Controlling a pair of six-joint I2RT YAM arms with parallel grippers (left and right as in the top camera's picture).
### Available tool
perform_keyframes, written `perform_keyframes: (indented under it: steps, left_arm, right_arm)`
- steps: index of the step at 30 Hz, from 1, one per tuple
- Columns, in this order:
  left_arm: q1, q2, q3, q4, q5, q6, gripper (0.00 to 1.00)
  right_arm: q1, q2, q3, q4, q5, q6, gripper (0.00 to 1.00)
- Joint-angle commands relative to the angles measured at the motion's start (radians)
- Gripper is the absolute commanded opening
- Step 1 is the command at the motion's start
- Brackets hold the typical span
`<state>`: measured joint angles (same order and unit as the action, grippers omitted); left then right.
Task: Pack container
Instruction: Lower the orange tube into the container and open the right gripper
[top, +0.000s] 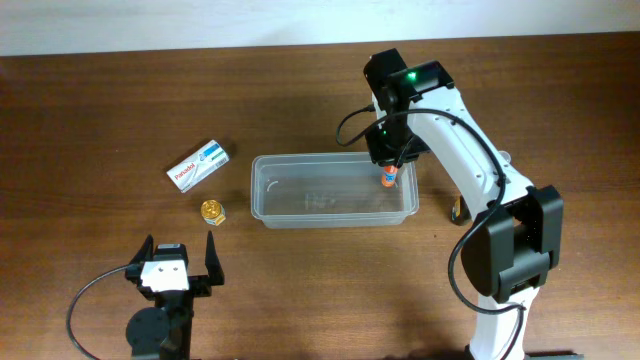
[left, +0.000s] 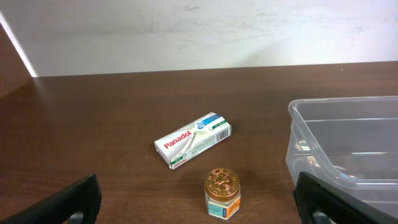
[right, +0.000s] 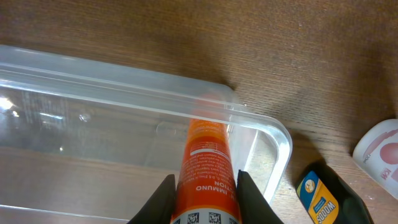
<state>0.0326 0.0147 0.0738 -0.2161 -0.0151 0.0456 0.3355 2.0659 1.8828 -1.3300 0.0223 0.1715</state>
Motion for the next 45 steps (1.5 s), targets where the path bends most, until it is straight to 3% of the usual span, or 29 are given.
perform_keyframes:
  steps: [1, 16, 19, 28, 32, 45]
  left_arm:
    - [0.005, -0.007, -0.009, 0.004, -0.006, 0.016, 0.99]
    - [0.005, -0.007, -0.009, 0.004, -0.007, 0.016, 0.99]
    - [0.005, -0.007, -0.009, 0.004, -0.006, 0.016, 0.99]
    - [0.005, -0.007, -0.009, 0.004, -0.007, 0.016, 0.99]
    - [0.005, -0.007, -0.009, 0.004, -0.006, 0.016, 0.99]
    - [0.005, -0.007, -0.009, 0.004, -0.007, 0.016, 0.99]
  right_arm:
    - [0.005, 0.003, -0.024, 0.011, 0.016, -0.011, 0.20]
    - [0.005, 0.003, -0.074, 0.048, 0.012, -0.010, 0.21]
    - [0.005, 0.003, -0.074, 0.043, 0.012, -0.010, 0.30]
    - [0.005, 0.003, -0.074, 0.037, 0.013, -0.010, 0.38]
    - [0.005, 0.003, -0.074, 0.037, 0.013, -0.010, 0.52]
    - [0.003, -0.043, -0.037, 0.037, 0.013, -0.010, 0.61]
